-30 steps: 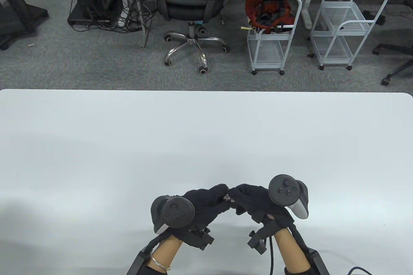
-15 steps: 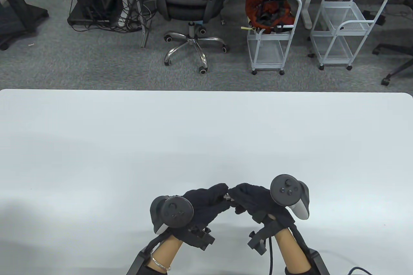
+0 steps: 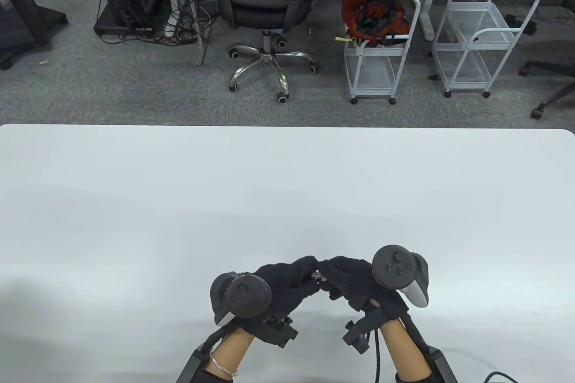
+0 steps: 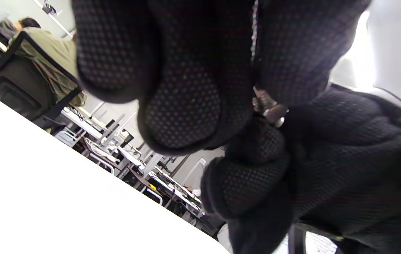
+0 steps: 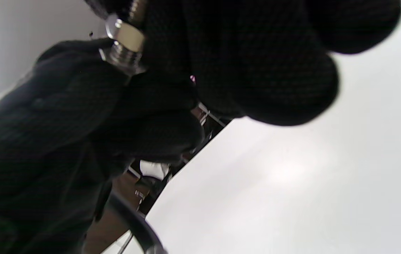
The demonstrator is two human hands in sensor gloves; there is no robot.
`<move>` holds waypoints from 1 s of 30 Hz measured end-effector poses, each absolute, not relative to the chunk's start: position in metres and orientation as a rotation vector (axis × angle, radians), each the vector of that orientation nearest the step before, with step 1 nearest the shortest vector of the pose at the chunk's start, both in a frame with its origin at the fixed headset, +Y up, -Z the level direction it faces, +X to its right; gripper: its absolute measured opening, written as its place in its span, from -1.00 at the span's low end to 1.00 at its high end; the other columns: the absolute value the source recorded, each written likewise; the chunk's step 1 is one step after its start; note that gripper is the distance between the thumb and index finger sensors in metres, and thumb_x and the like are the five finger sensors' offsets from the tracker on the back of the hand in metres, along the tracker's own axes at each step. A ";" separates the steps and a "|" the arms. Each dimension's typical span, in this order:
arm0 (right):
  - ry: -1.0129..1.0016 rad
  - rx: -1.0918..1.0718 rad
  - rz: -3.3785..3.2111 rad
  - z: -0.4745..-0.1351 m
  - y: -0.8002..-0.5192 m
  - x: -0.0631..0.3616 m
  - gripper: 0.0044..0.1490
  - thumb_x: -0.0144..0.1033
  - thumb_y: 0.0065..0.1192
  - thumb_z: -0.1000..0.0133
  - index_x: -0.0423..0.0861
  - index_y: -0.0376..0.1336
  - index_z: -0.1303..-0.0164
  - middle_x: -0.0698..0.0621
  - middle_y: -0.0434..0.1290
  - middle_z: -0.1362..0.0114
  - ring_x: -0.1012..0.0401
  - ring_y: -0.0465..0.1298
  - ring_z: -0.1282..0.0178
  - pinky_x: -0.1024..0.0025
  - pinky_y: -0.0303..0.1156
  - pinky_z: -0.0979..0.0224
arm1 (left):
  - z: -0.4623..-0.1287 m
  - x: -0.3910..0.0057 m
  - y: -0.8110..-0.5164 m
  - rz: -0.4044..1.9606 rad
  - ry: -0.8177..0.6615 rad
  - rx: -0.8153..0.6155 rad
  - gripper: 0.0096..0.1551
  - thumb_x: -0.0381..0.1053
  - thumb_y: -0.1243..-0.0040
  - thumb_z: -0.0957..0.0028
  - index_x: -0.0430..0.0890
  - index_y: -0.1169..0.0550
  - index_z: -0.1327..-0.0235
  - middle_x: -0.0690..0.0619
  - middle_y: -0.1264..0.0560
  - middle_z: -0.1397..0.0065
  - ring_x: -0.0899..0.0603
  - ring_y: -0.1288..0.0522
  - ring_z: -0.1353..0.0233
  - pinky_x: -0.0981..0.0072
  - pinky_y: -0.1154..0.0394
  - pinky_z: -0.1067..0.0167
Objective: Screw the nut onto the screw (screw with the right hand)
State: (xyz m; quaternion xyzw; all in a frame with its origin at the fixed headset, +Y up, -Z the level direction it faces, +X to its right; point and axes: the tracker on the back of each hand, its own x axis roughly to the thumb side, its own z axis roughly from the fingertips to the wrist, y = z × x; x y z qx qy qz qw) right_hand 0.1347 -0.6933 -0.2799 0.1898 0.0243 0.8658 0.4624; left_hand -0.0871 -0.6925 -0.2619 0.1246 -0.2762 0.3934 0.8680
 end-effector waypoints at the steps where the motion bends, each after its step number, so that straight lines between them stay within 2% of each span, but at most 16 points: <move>1: 0.080 0.474 2.135 -0.280 -0.693 0.135 -0.44 -0.11 -0.01 -0.30 -0.30 0.50 0.24 -0.24 0.68 0.17 0.04 0.72 0.37 0.02 0.52 0.12 | -0.262 -0.087 -0.693 0.828 -0.573 0.263 -0.47 0.13 -0.40 0.17 -0.12 -0.72 0.02 0.11 -0.87 0.17 0.08 -0.85 0.22 0.35 -0.74 0.17; 3: 0.149 0.502 2.131 -0.280 -0.693 0.136 -0.41 -0.07 -0.01 -0.30 -0.32 0.47 0.14 -0.28 0.66 0.09 0.01 0.71 0.29 0.00 0.51 0.07 | -0.262 -0.088 -0.693 0.823 -0.563 0.264 -0.47 0.13 -0.40 0.17 -0.13 -0.72 0.02 0.11 -0.87 0.16 0.08 -0.85 0.22 0.35 -0.74 0.17; 6: 0.286 0.558 2.114 -0.281 -0.693 0.135 -0.35 -0.01 0.15 -0.26 -0.38 0.36 -0.10 -0.36 0.57 -0.11 -0.06 0.67 0.09 -0.07 0.45 -0.06 | -0.261 -0.089 -0.691 0.791 -0.549 0.292 -0.47 0.13 -0.40 0.17 -0.12 -0.72 0.02 0.11 -0.87 0.16 0.08 -0.85 0.22 0.35 -0.74 0.17; 11: 0.088 0.475 2.140 -0.279 -0.695 0.133 -0.42 -0.11 -0.03 -0.30 -0.32 0.48 0.19 -0.27 0.67 0.13 0.03 0.71 0.34 0.01 0.51 0.10 | -0.263 -0.089 -0.692 0.831 -0.566 0.265 -0.47 0.13 -0.40 0.18 -0.12 -0.73 0.03 0.11 -0.87 0.17 0.08 -0.84 0.22 0.35 -0.74 0.17; 13: 0.139 0.491 2.134 -0.280 -0.694 0.134 -0.41 -0.10 -0.05 -0.31 -0.33 0.47 0.14 -0.29 0.66 0.09 0.00 0.71 0.30 -0.01 0.50 0.07 | -0.264 -0.090 -0.693 0.850 -0.564 0.251 -0.47 0.14 -0.41 0.18 -0.11 -0.73 0.03 0.11 -0.88 0.17 0.08 -0.85 0.22 0.35 -0.74 0.17; 16: 0.268 0.557 2.119 -0.280 -0.694 0.133 -0.35 -0.02 0.14 -0.27 -0.39 0.37 -0.10 -0.38 0.57 -0.12 -0.07 0.67 0.09 -0.08 0.45 -0.06 | -0.263 -0.091 -0.692 0.823 -0.534 0.281 -0.47 0.13 -0.40 0.17 -0.11 -0.73 0.02 0.11 -0.87 0.17 0.08 -0.85 0.22 0.35 -0.74 0.17; 18: 0.199 0.554 2.151 -0.280 -0.694 0.133 -0.40 -0.04 0.11 -0.27 -0.35 0.39 -0.05 -0.32 0.59 -0.07 -0.02 0.68 0.13 -0.03 0.47 -0.04 | -0.262 -0.090 -0.691 0.813 -0.542 0.281 -0.47 0.13 -0.40 0.17 -0.12 -0.73 0.03 0.11 -0.88 0.17 0.08 -0.84 0.22 0.35 -0.74 0.17; 21: 0.067 0.472 2.141 -0.279 -0.696 0.132 -0.43 -0.10 -0.02 -0.30 -0.31 0.49 0.20 -0.26 0.68 0.13 0.03 0.71 0.34 0.01 0.51 0.10 | -0.263 -0.089 -0.692 0.829 -0.567 0.263 -0.47 0.13 -0.41 0.18 -0.12 -0.73 0.04 0.12 -0.88 0.17 0.09 -0.85 0.22 0.35 -0.74 0.17; 23: 0.095 0.469 2.131 -0.279 -0.696 0.134 -0.42 -0.09 -0.03 -0.30 -0.31 0.48 0.19 -0.27 0.67 0.12 0.02 0.71 0.33 0.01 0.51 0.09 | -0.264 -0.090 -0.692 0.854 -0.565 0.255 -0.48 0.14 -0.41 0.19 -0.11 -0.73 0.04 0.12 -0.88 0.17 0.08 -0.84 0.22 0.35 -0.74 0.17; 27: 0.272 0.561 2.144 -0.279 -0.694 0.133 -0.35 -0.02 0.14 -0.27 -0.39 0.35 -0.12 -0.37 0.55 -0.14 -0.07 0.66 0.07 -0.08 0.45 -0.08 | -0.262 -0.090 -0.691 0.819 -0.538 0.283 -0.48 0.13 -0.41 0.18 -0.11 -0.73 0.04 0.12 -0.87 0.17 0.08 -0.85 0.23 0.35 -0.74 0.18; 30: 0.099 0.507 2.171 -0.279 -0.695 0.134 -0.41 -0.06 0.01 -0.30 -0.31 0.46 0.11 -0.27 0.65 0.05 0.02 0.71 0.26 0.00 0.51 0.05 | -0.262 -0.089 -0.691 0.813 -0.553 0.283 -0.48 0.13 -0.41 0.19 -0.11 -0.74 0.04 0.12 -0.88 0.18 0.09 -0.85 0.23 0.35 -0.74 0.18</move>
